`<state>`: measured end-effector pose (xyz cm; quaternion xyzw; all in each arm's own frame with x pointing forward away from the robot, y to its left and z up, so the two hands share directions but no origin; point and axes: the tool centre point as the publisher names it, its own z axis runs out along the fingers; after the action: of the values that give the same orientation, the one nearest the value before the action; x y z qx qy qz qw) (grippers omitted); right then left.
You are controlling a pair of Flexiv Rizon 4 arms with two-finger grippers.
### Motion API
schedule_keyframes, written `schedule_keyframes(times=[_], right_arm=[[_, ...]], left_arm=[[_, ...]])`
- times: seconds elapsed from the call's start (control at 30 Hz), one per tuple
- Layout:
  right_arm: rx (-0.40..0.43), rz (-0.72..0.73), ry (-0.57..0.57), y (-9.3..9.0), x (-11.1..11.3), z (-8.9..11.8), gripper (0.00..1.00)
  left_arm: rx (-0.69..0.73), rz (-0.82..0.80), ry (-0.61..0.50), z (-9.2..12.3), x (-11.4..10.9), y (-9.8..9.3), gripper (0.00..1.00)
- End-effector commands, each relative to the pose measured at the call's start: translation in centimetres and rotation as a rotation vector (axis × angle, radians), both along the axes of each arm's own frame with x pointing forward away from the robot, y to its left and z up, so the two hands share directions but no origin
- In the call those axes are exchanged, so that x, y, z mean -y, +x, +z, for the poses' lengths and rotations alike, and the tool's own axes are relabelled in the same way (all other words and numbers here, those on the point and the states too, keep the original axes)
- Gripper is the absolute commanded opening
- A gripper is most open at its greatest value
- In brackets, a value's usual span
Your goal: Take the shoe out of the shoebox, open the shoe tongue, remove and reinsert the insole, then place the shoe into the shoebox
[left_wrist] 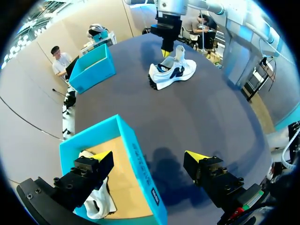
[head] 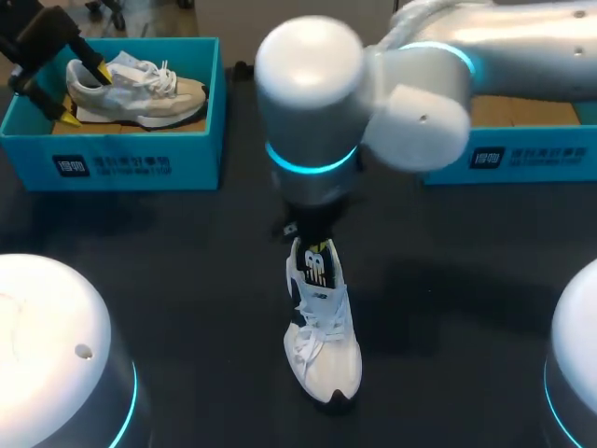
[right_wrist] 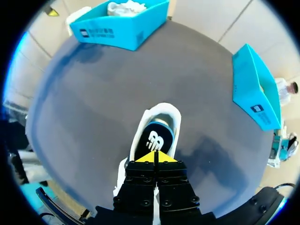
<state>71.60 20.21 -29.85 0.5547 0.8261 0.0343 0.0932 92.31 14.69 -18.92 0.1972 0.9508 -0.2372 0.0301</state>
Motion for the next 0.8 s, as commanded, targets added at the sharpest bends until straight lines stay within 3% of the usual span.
schedule_keyframes(times=[0.03, 0.3, 0.8], right_arm=[[0.025, -0.014, -0.075, -0.3, -2.0, -0.5, 0.0], [0.025, -0.014, -0.075, -0.3, -2.0, -0.5, 0.0], [0.029, -0.1, -0.152, -0.5, 1.1, -4.1, 0.0]], left_arm=[[-0.001, -0.001, 0.002, 0.0, -0.1, 0.0, 1.0], [-0.001, -0.001, 0.002, 0.0, -0.1, 0.0, 1.0], [-0.001, -0.001, 0.002, 0.0, -0.1, 0.0, 1.0]])
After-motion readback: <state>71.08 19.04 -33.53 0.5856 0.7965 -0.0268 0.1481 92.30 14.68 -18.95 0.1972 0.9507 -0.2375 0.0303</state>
